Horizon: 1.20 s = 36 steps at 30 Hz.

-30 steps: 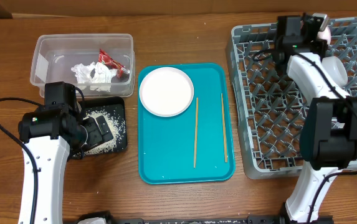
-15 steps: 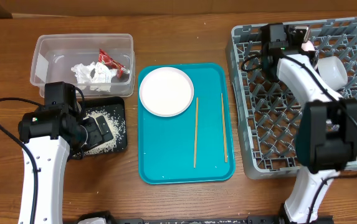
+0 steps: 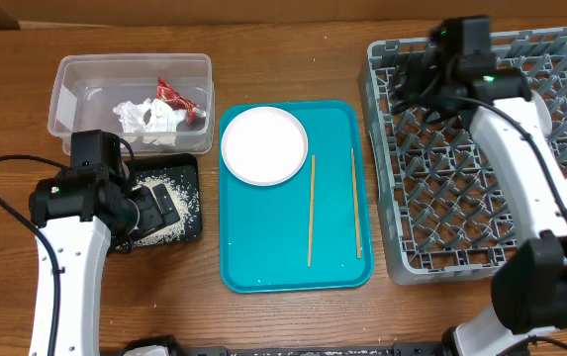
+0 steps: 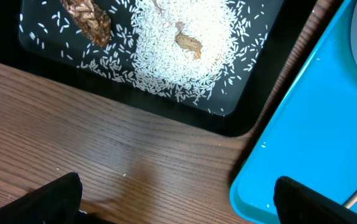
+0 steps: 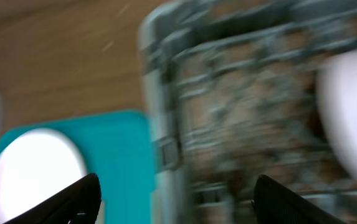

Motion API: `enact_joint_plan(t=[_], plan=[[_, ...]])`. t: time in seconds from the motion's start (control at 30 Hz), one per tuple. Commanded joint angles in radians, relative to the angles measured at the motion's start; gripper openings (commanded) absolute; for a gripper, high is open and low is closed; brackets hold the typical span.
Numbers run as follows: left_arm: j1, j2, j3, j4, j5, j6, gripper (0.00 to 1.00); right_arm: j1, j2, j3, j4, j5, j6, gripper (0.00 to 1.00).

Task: Sort waste into correct bins and load items into the dishwasher
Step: 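Reach the right gripper to the white plate and grasp its edge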

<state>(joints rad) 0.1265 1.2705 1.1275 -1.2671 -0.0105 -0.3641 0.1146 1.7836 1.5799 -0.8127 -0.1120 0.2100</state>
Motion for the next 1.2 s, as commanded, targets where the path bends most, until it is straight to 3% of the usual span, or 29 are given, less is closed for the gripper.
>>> enact_joint_plan(t=[0.0,0.37,0.63,0.83,1.07,1.17], plan=[[0.006,0.005,0.008,0.001,0.008,-0.010,1.00,0.060,0.046,-0.011,-0.008,-0.235,0.005,0.80],[0.006,0.005,0.008,0.001,0.008,-0.010,1.00,0.276,0.199,-0.011,0.045,0.018,0.086,0.80],[0.006,0.005,0.008,0.001,0.008,-0.010,1.00,0.351,0.323,-0.011,0.114,0.033,0.109,0.75],[0.006,0.005,0.008,0.001,0.008,-0.010,1.00,0.359,0.365,-0.011,0.155,0.033,0.109,0.59],[0.006,0.005,0.008,0.001,0.008,-0.010,1.00,0.359,0.376,-0.011,0.154,0.033,0.109,0.30],[0.006,0.005,0.008,0.001,0.008,-0.010,1.00,0.360,0.376,-0.011,0.143,0.033,0.109,0.26]])
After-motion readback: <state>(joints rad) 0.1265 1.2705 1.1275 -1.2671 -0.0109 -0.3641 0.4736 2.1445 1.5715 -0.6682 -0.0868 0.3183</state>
